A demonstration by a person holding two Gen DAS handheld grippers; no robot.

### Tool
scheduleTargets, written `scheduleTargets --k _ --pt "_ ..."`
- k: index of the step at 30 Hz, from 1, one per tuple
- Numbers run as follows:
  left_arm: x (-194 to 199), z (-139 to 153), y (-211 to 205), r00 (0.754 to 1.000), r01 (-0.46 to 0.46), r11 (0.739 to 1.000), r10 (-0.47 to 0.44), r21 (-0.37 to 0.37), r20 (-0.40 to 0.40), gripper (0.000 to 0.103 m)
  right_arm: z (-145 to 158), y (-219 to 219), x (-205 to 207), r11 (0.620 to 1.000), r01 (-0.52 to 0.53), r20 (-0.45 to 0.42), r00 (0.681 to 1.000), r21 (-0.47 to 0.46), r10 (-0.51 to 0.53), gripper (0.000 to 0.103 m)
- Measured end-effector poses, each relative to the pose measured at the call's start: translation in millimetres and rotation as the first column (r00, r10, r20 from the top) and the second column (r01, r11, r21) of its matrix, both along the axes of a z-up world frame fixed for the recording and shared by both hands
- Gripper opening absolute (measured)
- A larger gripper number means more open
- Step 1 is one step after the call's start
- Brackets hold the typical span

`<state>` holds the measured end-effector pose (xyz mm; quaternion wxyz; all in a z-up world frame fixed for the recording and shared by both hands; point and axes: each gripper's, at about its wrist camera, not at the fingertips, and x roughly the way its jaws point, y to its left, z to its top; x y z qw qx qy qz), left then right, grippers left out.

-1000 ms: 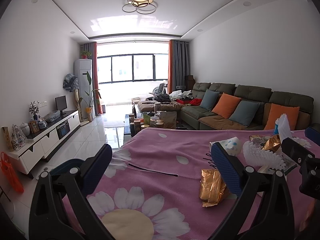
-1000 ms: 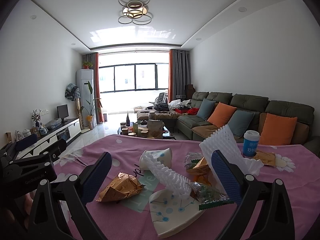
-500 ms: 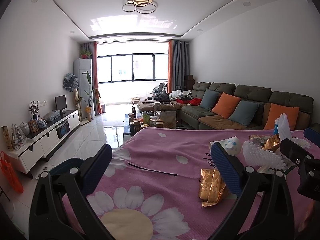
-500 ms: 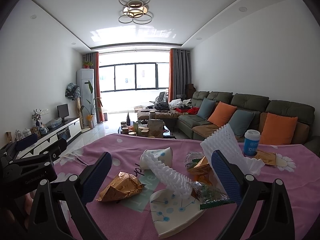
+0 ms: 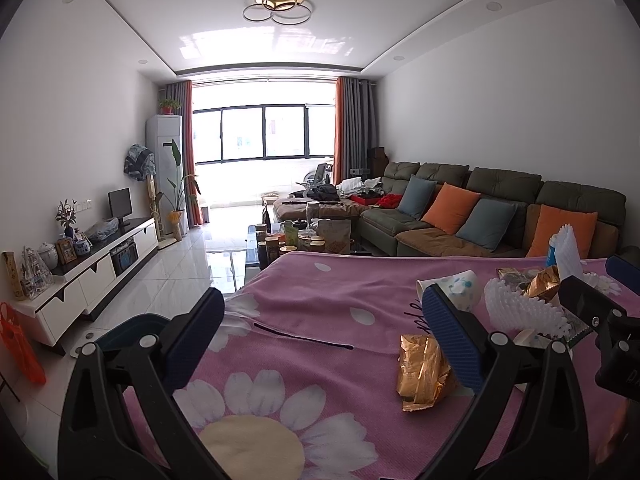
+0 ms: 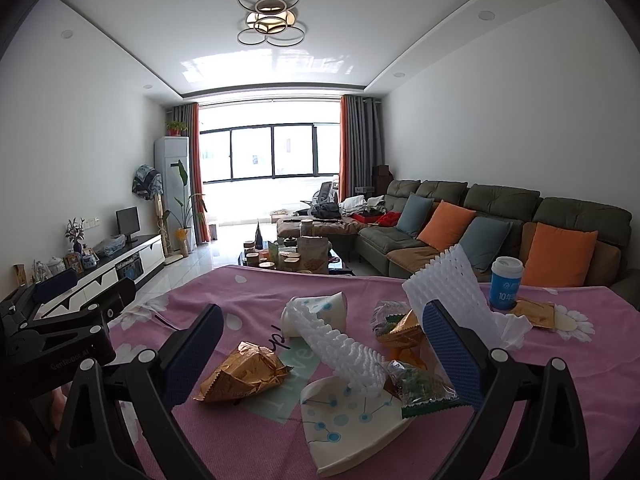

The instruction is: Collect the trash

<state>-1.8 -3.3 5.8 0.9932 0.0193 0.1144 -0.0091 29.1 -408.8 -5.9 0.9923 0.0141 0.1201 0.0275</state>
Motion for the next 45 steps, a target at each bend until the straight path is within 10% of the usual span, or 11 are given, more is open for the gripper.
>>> scheduleTargets --k 11,19,25,33,37,45 --pt "17.0 -15.2 -4.3 0.989 0.104 0.995 -0.104 0.0 -0.101 0.097 -14.0 -13.3 13.8 1.0 -0.023 -0.112 0.993 0.021 0.025 0.096" --pt "35.2 -36.3 -30.8 0.934 0.28 0.96 -0.268 0.016 -0.234 0.097 -31.9 -21.1 24.6 0.997 -0.061 -0.232 0.97 0.048 0.071 0.085" --pt "49.7 -54.6 -47.6 0.882 0.352 0.936 -0.329 0.009 -0.337 0.07 -36.0 -20.9 39.0 0.997 -0.056 -0.287 0.955 0.053 0.068 0.07" --pt "70.2 -70.3 -38.4 0.802 0.402 0.906 -0.417 -0.129 -0.429 0.01 -39.1 -28.4 54.4 0.995 -0.068 -0.34 0.937 0.067 0.087 0.037" --pt "72.1 -73.3 -34.8 0.79 0.411 0.899 -0.434 -0.152 -0.432 0.002 -35.5 -28.4 54.9 0.994 -0.081 -0.338 0.936 0.066 0.099 0.016" --pt "73.7 -66.0 -17.1 0.794 0.41 0.892 -0.453 -0.193 -0.406 0.001 -15.6 -24.5 52.9 0.991 -0.122 -0.28 0.95 0.063 0.135 0.01"
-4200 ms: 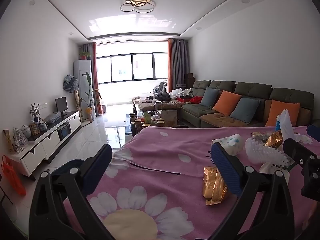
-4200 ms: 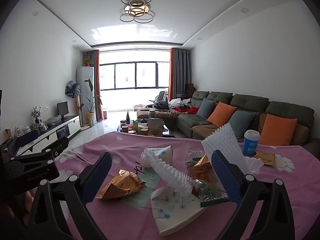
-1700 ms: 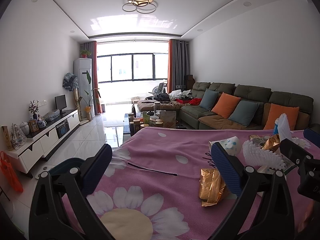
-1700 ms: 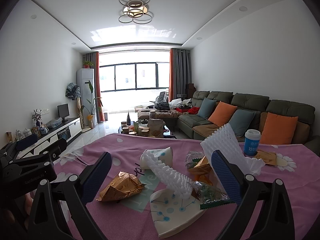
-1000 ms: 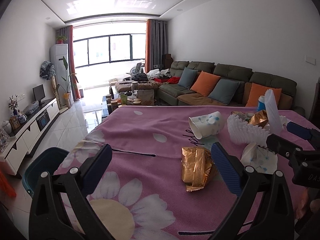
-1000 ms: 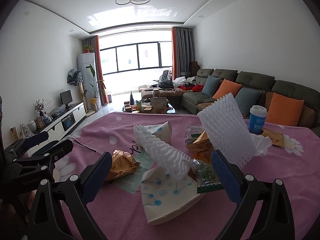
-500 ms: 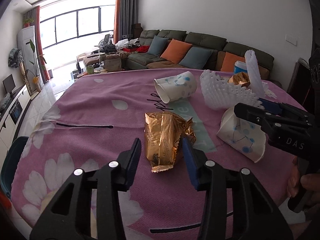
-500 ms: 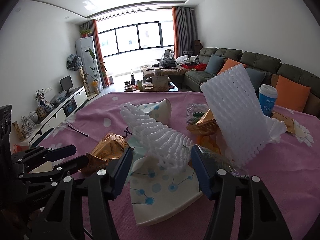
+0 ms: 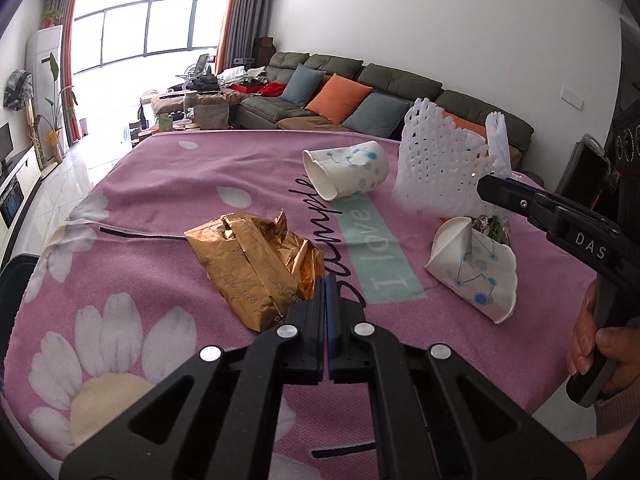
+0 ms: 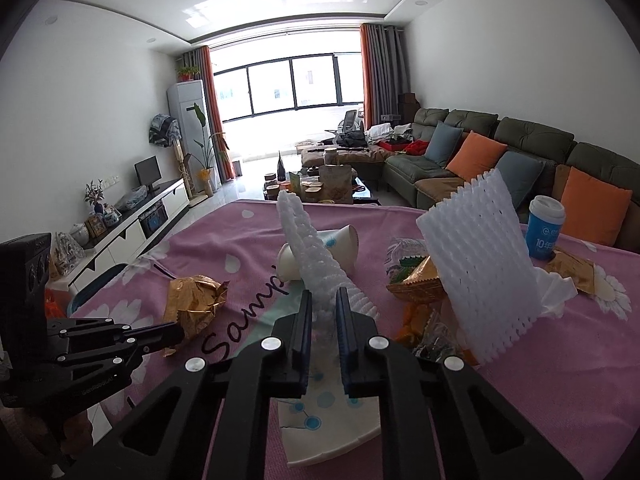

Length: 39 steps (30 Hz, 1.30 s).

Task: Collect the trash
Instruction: 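Grasp the gold foil wrapper with the left gripper while the right gripper grasps a white foam net, then carry the gold foil and the foam net over the teal bin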

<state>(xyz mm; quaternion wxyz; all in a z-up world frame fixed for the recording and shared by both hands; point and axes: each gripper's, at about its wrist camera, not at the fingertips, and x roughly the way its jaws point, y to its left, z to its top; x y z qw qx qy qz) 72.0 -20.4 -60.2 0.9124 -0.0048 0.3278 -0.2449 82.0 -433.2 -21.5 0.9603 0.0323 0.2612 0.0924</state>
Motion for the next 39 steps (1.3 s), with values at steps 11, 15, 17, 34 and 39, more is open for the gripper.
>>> scheduleTargets --k 11,15,17,34,39 --pt "-7.8 19.5 46.5 0.998 -0.053 0.995 0.054 -0.079 0.011 0.001 23.0 28.0 -0.8 0.992 -0.119 0.063 0.991 0.027 0.117 0.01" --pt "-19.7 32.9 66.7 0.996 -0.079 0.992 0.083 -0.102 0.036 0.001 26.9 39.7 3.8 0.985 -0.164 0.068 0.985 0.045 0.161 0.01" --pt "-23.6 40.2 77.3 0.993 -0.097 0.989 0.103 -0.109 0.053 0.001 28.1 47.5 6.0 0.98 -0.19 0.067 0.98 0.051 0.187 0.01" --pt "-23.6 61.6 208.3 0.932 -0.351 0.934 0.355 -0.062 0.076 0.001 38.7 166.9 53.4 0.847 -0.506 0.037 0.861 0.165 0.507 0.01" --pt "-14.6 51.1 253.5 0.905 -0.421 0.906 0.423 -0.037 0.052 0.001 37.9 206.7 73.9 0.793 -0.572 0.014 0.813 0.212 0.582 0.01"
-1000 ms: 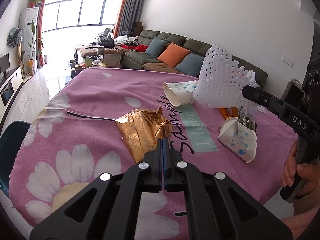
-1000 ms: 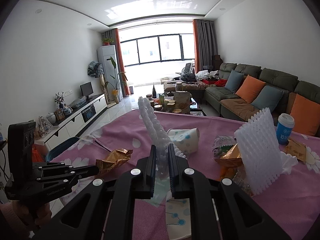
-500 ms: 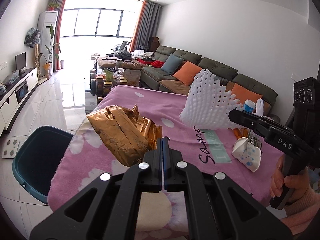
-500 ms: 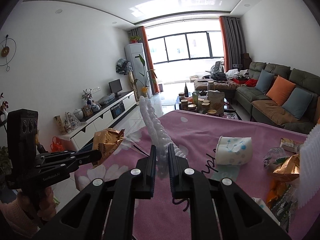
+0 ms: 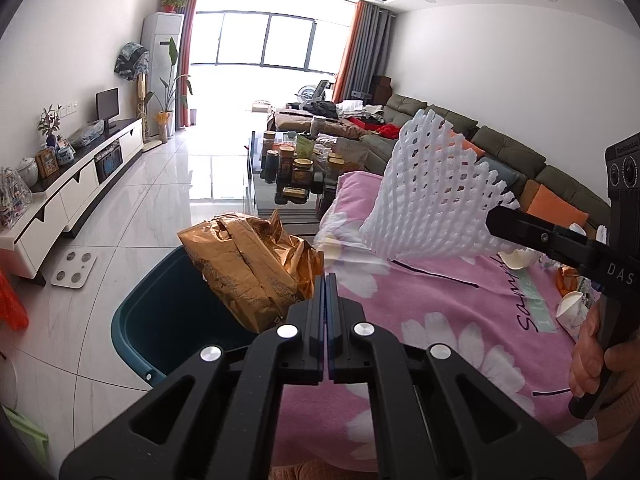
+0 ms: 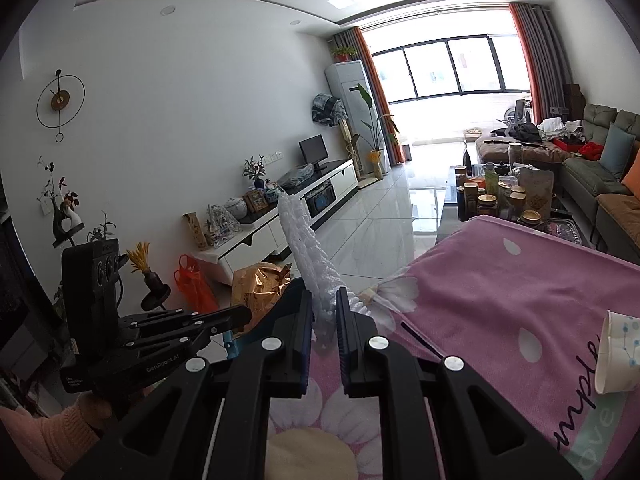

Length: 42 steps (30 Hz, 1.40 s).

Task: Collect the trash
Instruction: 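Carry the gold foil and the foam net over the teal bin, then open the left gripper over the bin while the right gripper releases the foam net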

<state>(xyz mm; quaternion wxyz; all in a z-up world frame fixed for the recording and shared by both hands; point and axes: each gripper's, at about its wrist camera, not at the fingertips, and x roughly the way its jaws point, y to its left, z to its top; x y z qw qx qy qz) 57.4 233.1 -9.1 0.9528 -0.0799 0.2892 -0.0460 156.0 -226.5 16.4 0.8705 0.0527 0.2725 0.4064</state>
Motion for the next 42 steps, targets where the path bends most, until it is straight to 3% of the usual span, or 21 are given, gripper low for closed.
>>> scheduleTargets --k 10,24,27,31,35,39,42 --pt "15.9 -30.4 61.3 0.995 -0.066 0.998 0.066 0.002 -0.07 0.001 -13.8 72.5 28.5 0.995 -0.102 -0.085 0.991 -0.013 0.101 0.01" --pt "58.8 -74.6 62.5 0.981 -0.093 0.995 0.087 -0.029 -0.171 0.002 -62.6 134.1 62.7 0.987 -0.136 -0.247 0.963 -0.092 0.109 0.015" --pt "67.2 -83.3 67.0 0.976 -0.123 0.992 0.115 -0.035 -0.184 0.007 -69.3 137.0 67.1 0.986 -0.126 -0.273 0.958 -0.107 0.093 0.018" --pt "74.0 -93.3 69.9 0.971 -0.159 0.986 0.146 -0.055 -0.192 0.017 -68.2 131.3 67.6 0.989 -0.11 -0.272 0.959 -0.096 0.08 0.032" --pt "69.7 -89.0 73.0 0.971 -0.182 0.982 0.17 -0.055 -0.167 0.018 -63.2 118.7 64.6 0.991 -0.105 -0.257 0.963 -0.084 0.08 0.032" --pt "51.3 -70.3 59.9 0.98 -0.172 0.985 0.168 -0.031 -0.102 0.038 -51.0 96.3 50.4 0.992 -0.103 -0.218 0.972 -0.067 0.086 0.032" --pt "29.5 -49.5 40.7 0.989 -0.14 0.99 0.139 -0.023 -0.043 0.047 -37.8 71.7 33.3 0.993 -0.093 -0.156 0.984 -0.07 0.081 0.035"
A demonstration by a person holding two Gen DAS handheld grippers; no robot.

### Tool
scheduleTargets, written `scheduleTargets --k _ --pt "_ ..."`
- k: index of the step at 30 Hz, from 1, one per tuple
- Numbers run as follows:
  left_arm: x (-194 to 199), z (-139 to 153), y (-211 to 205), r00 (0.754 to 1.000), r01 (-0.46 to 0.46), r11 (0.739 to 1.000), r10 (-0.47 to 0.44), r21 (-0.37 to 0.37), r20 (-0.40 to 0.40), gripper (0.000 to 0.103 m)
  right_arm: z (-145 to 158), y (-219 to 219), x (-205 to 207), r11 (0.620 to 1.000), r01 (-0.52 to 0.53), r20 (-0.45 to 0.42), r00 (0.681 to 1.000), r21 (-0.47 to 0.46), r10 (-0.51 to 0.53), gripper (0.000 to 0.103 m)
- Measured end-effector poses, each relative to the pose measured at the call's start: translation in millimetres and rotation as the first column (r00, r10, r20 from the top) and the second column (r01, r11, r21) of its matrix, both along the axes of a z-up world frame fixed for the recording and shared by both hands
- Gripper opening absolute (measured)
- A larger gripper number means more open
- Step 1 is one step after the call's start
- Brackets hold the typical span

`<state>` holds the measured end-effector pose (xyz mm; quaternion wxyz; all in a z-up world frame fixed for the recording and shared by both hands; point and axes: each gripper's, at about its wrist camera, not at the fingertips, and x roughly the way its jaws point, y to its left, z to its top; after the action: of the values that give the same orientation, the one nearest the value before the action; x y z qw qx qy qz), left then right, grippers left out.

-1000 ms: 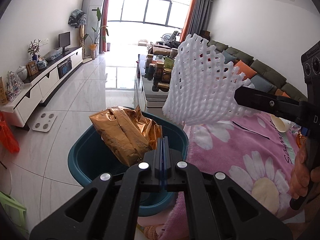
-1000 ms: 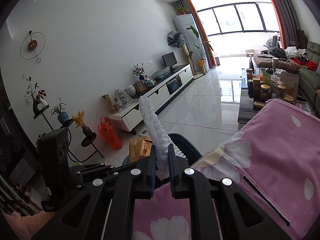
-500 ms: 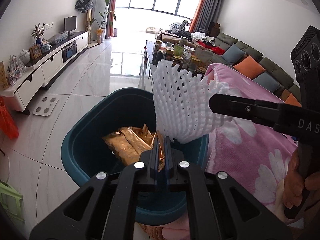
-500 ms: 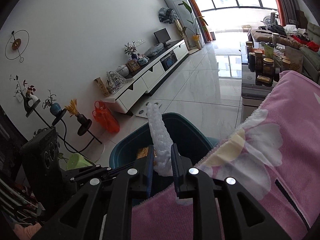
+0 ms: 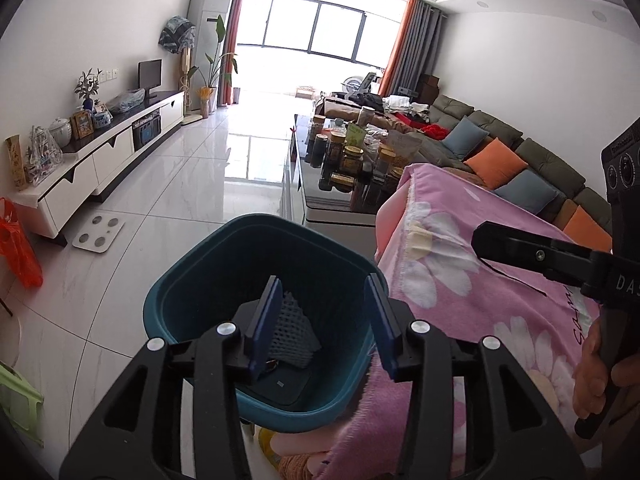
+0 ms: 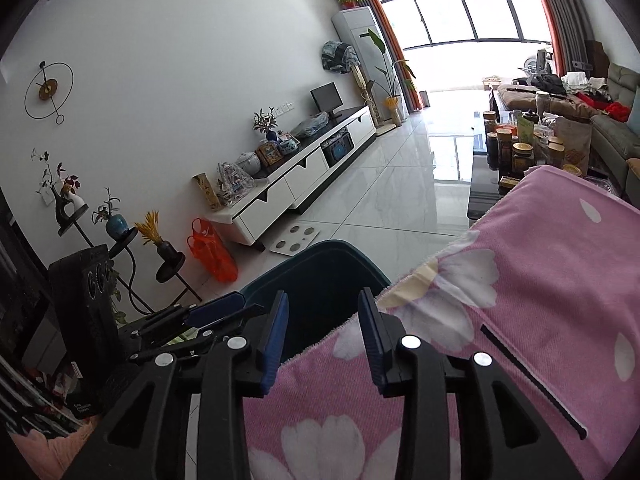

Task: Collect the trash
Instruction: 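Open the left gripper over the bin while the right gripper releases the foam net, then grasp a blue-dotted paper cup with the left gripper while the right gripper grasps another foam net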

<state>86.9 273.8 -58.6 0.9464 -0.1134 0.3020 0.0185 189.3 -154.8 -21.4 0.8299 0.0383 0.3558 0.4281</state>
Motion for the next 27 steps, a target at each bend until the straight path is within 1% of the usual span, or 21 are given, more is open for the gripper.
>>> scheduleTargets --k 2,5,7,9,11,13,15,18,20,24,27 --pt "-13.3 12.2 -15.3 0.999 0.04 0.999 -0.04 0.001 0.035 0.05 7.8 -21.3 -10.1 1.0 0.022 0.039 0.999 0.002 -0.022 0.04" --pt "-24.8 25.9 -50.4 0.99 0.125 0.992 -0.124 -0.002 0.07 0.056 15.2 -58.1 -24.3 0.998 0.063 0.074 0.995 -0.003 -0.063 0.041" --pt "-33.4 32.4 -84.2 0.976 0.2 0.98 -0.199 0.001 0.086 0.06 18.1 -85.3 -33.3 0.994 0.105 0.09 0.99 -0.006 -0.104 0.042" --pt "-38.3 35.7 -116.5 0.957 0.275 0.961 -0.274 0.003 0.094 0.061 20.4 -113.9 -41.4 0.987 0.16 0.102 0.982 -0.011 -0.158 0.042" --pt "-42.3 35.9 -147.3 0.931 0.353 0.936 -0.351 -0.005 0.097 0.062 22.7 -142.5 -49.7 0.977 0.214 0.109 0.971 -0.007 -0.212 0.042" --pt "-43.1 33.6 -172.9 0.901 0.427 0.904 -0.423 -0.029 0.094 0.063 23.3 -170.5 -59.2 0.961 0.276 0.126 0.954 -0.011 -0.272 0.043" --pt "-43.7 28.9 -199.3 0.872 0.487 0.872 -0.482 -0.045 0.081 0.063 23.5 -195.6 -68.7 0.942 0.335 0.144 0.933 -0.021 -0.329 0.044" --pt "-43.5 24.8 -241.2 0.826 0.562 0.826 -0.559 -0.045 0.064 0.063 22.1 -234.4 -78.8 0.908 0.419 0.149 0.899 -0.023 -0.411 0.044" --pt "-42.2 21.3 -265.4 0.797 0.604 0.796 -0.602 -0.038 0.056 0.063 20.3 -260.3 -86.2 0.879 0.477 0.154 0.87 -0.023 -0.468 0.046" --pt "-42.5 14.4 -307.2 0.739 0.673 0.739 -0.673 -0.023 0.025 0.063 22.1 -305.4 -95.0 0.811 0.584 0.18 0.801 -0.022 -0.571 0.051" --pt "-32.1 5.2 -335.8 0.701 0.711 0.701 -0.713 -0.056 -0.012 0.063 21.3 -332.7 -96.9 0.76 0.65 0.192 0.749 -0.028 -0.634 0.054"
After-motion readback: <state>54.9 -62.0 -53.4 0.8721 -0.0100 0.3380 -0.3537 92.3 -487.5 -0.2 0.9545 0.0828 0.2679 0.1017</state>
